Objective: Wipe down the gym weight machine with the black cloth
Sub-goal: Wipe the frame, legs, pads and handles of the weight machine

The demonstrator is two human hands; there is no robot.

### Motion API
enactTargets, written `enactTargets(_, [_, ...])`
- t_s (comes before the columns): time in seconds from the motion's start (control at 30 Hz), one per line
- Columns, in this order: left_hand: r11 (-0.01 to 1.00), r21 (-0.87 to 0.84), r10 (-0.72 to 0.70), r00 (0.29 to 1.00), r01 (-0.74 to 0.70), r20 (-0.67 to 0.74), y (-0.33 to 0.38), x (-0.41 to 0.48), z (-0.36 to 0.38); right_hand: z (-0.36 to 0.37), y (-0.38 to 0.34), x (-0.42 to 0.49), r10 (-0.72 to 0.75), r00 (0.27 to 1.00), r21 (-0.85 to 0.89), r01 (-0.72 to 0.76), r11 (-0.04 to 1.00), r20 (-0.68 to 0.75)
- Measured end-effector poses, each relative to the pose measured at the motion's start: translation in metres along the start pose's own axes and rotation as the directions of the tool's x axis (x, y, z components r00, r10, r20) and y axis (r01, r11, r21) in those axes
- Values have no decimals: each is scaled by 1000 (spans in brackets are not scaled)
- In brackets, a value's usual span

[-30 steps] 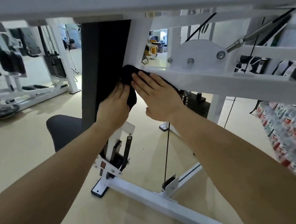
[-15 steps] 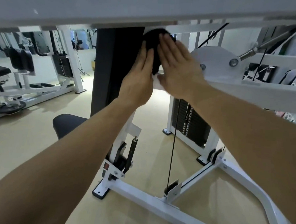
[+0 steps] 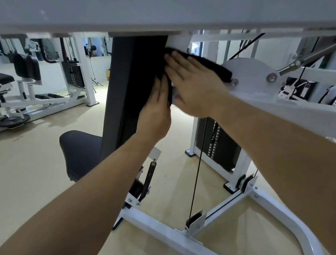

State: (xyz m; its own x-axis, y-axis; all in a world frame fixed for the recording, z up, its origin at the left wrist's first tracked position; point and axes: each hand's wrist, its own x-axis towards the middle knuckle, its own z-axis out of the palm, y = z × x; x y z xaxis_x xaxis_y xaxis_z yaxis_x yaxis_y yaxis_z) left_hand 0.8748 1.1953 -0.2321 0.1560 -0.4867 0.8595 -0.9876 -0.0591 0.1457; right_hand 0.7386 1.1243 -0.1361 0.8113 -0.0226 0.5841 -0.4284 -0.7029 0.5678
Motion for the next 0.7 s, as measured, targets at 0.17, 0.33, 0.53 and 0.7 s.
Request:
enactTargets(0.17, [994,46,-100,991,97,86,-7,-31,0,19,-29,-3,-68,998,-37,69,997,9])
enactTargets(0.33, [998,64,-26,998,22,56,-5,-21,-1,15,-12,-1,-31,998,-92,25,995,-60])
enactTargets(0.53, [990,107,-106,987,93,122,-17,-45,27,43,-43,-14,-41,992,-92,30,995,-121])
enactTargets(0.7, [971,176,-192,968,163,162,-28,-85,39,67,-68,-26,-106,994,-117,105,988,-4])
